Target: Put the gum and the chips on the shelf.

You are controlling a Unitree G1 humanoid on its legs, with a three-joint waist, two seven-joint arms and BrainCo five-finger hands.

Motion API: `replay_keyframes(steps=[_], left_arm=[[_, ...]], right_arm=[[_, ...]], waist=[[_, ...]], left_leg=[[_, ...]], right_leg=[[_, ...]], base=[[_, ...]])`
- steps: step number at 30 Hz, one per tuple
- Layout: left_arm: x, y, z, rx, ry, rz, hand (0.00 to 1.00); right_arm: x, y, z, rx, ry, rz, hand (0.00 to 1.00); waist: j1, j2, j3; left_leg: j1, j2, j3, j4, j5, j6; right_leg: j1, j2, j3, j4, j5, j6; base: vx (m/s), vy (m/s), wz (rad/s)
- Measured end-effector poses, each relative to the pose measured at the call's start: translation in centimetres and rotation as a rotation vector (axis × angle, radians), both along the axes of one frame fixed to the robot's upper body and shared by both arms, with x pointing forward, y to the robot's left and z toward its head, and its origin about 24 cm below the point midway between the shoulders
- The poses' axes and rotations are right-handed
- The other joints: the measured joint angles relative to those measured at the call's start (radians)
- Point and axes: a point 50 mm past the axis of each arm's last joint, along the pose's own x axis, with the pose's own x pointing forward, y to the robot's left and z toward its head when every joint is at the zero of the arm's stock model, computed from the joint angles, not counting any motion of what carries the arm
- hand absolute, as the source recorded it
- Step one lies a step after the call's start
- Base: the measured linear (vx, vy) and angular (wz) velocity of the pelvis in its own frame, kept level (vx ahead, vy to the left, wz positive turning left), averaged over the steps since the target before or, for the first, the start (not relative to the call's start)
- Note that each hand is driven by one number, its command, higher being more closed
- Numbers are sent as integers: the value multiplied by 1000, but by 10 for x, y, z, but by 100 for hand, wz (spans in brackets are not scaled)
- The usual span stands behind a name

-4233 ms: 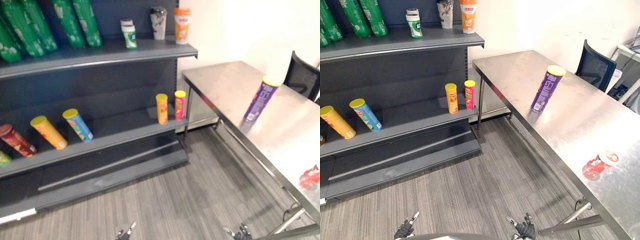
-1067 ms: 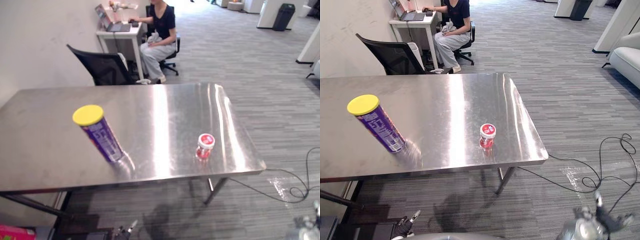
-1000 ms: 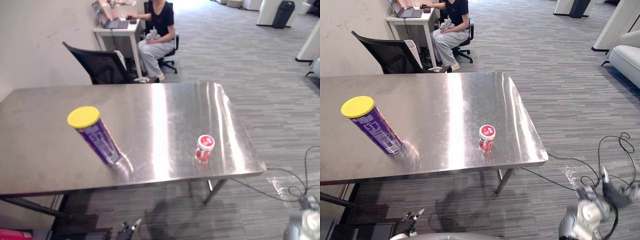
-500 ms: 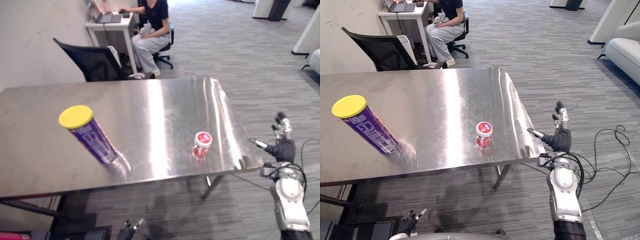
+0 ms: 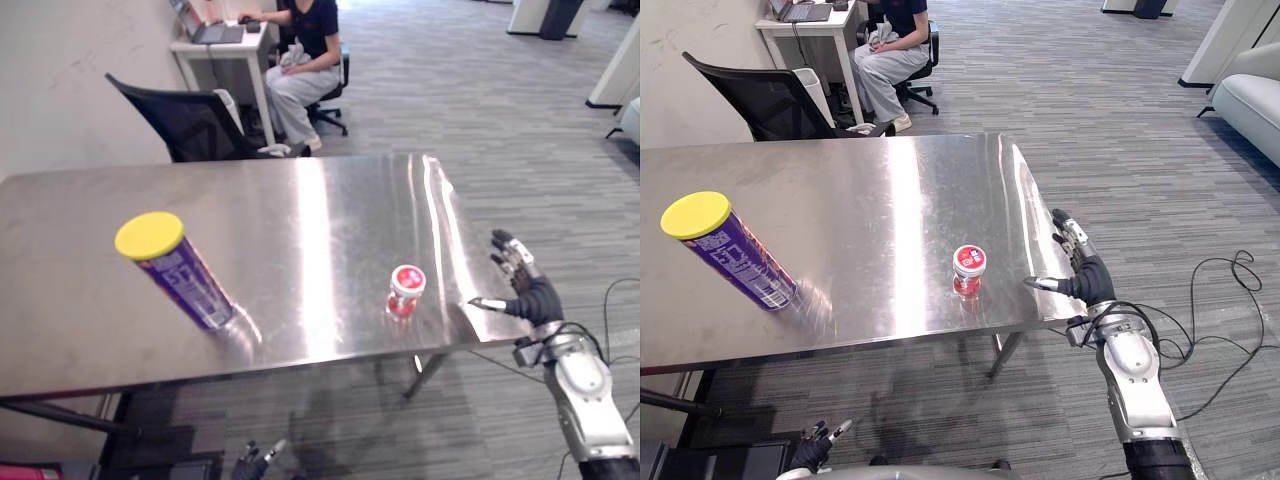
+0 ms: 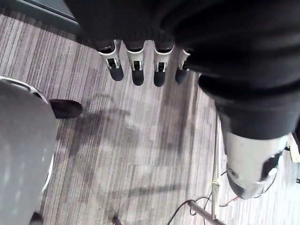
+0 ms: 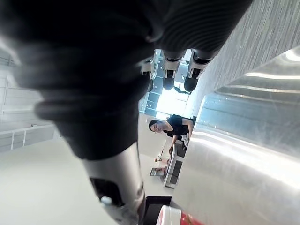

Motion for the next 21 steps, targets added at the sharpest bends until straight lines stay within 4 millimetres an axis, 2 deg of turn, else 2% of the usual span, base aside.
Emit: replay_keyframes(steps=[8, 21], left_arm=[[2, 0, 0, 12, 7, -57, 0], [6, -1, 0, 20, 14, -88, 0]], right_arm=[[-1, 28, -13, 27, 64, 154, 0], [2, 49, -19, 28, 91, 239, 0]], waist=[[-1, 2, 0], [8, 13, 10]], left_leg=[[0, -1, -4, 0, 1, 1], [-9, -4, -32, 0, 7, 9]], right_leg=[[0, 0, -2, 1, 0, 0], [8, -1, -24, -1, 0, -1]], base=[[0, 0, 0], [-2, -4, 5]])
